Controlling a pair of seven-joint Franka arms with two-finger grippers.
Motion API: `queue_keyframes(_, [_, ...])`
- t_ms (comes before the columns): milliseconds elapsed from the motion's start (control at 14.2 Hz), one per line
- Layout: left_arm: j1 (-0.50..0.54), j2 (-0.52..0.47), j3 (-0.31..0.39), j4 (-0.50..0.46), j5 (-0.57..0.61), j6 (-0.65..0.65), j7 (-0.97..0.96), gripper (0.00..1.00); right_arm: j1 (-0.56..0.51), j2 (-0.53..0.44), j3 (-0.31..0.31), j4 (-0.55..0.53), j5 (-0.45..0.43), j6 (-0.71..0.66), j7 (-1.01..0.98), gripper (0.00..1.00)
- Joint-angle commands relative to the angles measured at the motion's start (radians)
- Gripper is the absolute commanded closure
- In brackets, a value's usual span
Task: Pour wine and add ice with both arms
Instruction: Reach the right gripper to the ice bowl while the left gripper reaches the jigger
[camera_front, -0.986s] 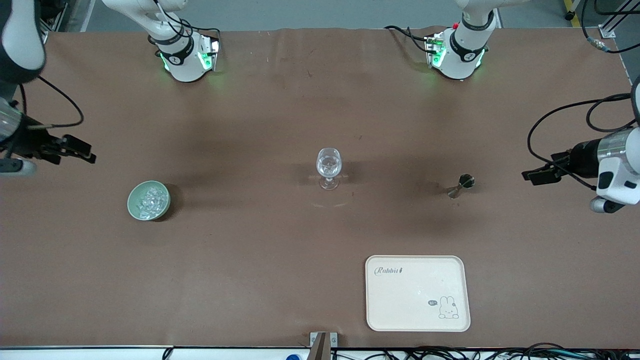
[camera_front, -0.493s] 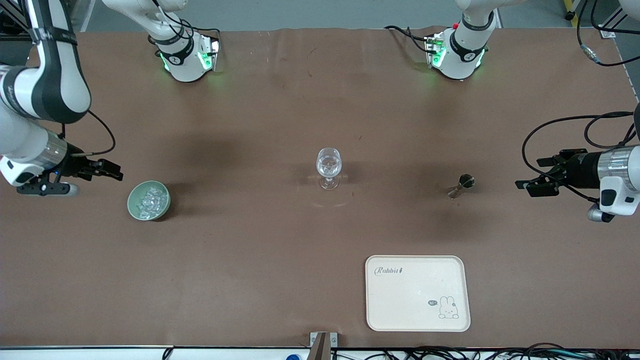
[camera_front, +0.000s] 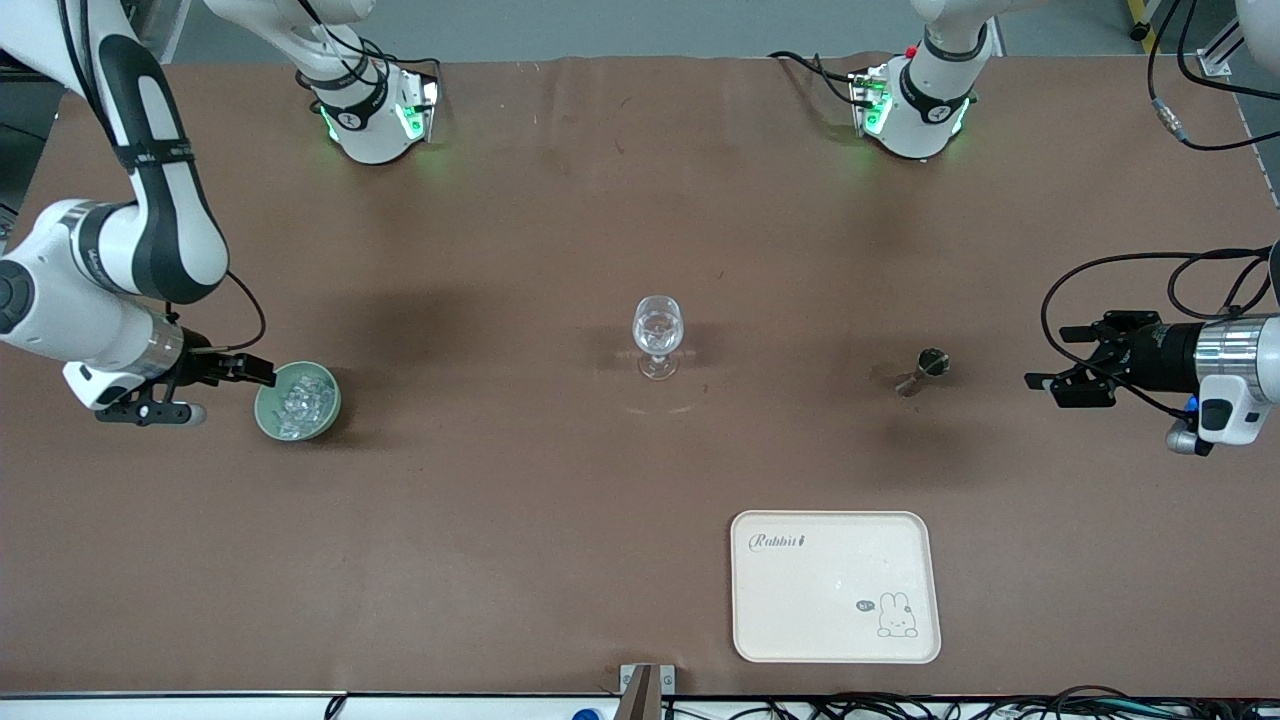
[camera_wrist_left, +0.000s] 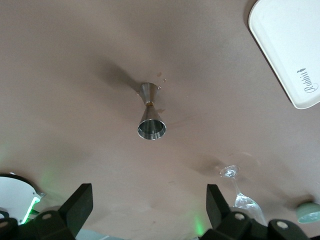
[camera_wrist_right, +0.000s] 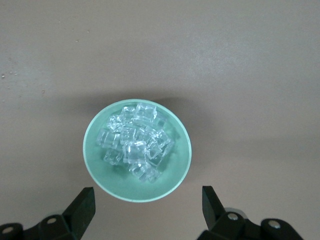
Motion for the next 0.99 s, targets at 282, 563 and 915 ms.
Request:
queue_keyframes(282, [0.035, 0.067, -0.004, 0.016, -0.085, -0.014, -0.054, 0.0, 0.004, 0.062, 0.007, -0.073, 0.003, 0.184, 0.01, 0.06])
queue_keyframes(563, [0.062, 0.137, -0.004, 0.016, -0.134, -0.014, -0.057, 0.0, 0.011, 0.093, 0.008, -0.073, 0.026, 0.218, 0.011, 0.07])
queue_keyframes(915, [0.099, 0.22, -0.004, 0.011, -0.2, -0.016, -0.069, 0.0, 0.028, 0.113, 0.008, -0.074, 0.061, 0.237, 0.011, 0.09])
